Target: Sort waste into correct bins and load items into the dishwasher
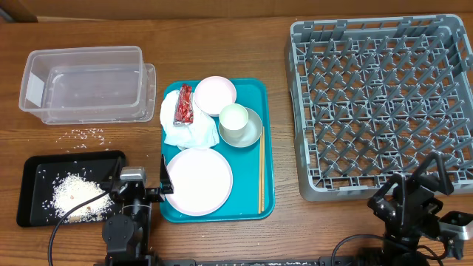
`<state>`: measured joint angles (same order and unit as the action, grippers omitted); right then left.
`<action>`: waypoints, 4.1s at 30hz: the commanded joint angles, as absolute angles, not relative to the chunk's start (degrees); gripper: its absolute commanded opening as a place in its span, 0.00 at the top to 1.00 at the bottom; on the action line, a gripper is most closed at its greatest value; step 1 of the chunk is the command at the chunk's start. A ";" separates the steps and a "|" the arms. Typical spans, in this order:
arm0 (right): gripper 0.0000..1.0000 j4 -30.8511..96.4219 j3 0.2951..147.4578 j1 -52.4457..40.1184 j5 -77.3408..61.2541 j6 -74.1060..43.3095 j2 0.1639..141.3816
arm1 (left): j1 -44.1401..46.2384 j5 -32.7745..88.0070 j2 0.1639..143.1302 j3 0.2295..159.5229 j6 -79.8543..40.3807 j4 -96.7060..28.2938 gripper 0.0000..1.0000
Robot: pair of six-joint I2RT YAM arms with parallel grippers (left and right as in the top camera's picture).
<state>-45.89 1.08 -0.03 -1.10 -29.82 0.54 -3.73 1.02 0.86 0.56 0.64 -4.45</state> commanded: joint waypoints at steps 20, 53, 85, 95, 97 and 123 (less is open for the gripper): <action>0.00 4.14 61.73 -0.38 -20.64 -19.88 53.49 | -3.25 0.89 0.25 0.27 1.74 -4.43 0.00; 0.00 50.72 100.60 -43.68 7.25 -8.93 108.92 | -3.25 0.89 0.25 0.27 1.72 -4.43 0.00; 0.36 53.06 100.44 -44.69 -0.86 -9.17 120.51 | -3.25 0.89 0.25 0.25 1.74 -4.43 0.00; 0.65 50.96 98.63 -44.66 5.13 -9.56 120.68 | -3.25 0.89 0.25 0.27 1.72 -4.43 0.00; 0.66 50.72 98.63 -44.66 5.13 -9.56 120.68 | -3.25 0.89 0.25 0.25 1.74 -4.40 0.00; 0.96 57.80 108.29 -44.66 9.23 -9.58 123.00 | -3.25 0.89 0.25 0.27 1.72 -4.43 0.00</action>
<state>56.49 102.98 -44.86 8.14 -9.43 123.20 -3.73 1.02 0.80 0.51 0.64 -4.34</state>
